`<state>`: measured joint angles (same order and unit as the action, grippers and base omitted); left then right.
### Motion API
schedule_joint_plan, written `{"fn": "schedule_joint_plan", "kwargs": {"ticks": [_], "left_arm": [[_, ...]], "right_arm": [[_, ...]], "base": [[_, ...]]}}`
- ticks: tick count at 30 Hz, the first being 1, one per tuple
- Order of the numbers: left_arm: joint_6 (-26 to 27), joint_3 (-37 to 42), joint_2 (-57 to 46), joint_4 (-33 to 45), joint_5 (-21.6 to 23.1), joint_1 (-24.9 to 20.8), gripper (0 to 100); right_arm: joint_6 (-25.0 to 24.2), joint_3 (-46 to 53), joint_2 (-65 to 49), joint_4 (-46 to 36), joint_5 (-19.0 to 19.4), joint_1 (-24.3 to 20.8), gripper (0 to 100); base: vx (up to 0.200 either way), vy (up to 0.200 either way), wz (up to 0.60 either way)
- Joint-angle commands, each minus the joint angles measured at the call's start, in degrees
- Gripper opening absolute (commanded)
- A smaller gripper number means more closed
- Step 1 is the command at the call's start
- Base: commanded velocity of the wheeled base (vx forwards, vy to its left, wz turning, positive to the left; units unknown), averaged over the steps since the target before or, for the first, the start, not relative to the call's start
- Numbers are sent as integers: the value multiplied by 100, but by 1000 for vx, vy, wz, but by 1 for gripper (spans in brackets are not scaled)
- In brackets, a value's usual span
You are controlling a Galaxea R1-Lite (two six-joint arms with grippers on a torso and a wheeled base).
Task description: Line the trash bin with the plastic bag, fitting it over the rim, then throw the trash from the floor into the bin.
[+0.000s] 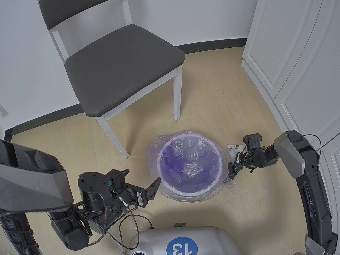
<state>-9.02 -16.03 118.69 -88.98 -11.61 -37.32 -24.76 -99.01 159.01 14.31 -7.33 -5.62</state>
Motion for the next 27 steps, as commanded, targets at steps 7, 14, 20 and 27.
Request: {"fn": "schedule_joint_plan", "kwargs": {"ticks": [7, 14, 20, 27], "left_arm": [[32, 39, -601, -102, -254, -250, 100], [67, 47, -671, -102, -254, -250, 100], [85, 74, -768, -102, -263, -250, 100], [85, 74, -803, -102, -263, -267, 100]], "right_arm": [[595, 1894, -3087, 19, 73, 166, 0], [885, 3002, -4704, 274, 284, 52, 0], [894, 3881, -5680, 1082, 267, -528, 0], [1026, 4856, -6559, 1865, -67, -1767, 0]], "base": [[0, 0, 0], [0, 0, 0], [0, 0, 0], [0, 0, 0]]}}
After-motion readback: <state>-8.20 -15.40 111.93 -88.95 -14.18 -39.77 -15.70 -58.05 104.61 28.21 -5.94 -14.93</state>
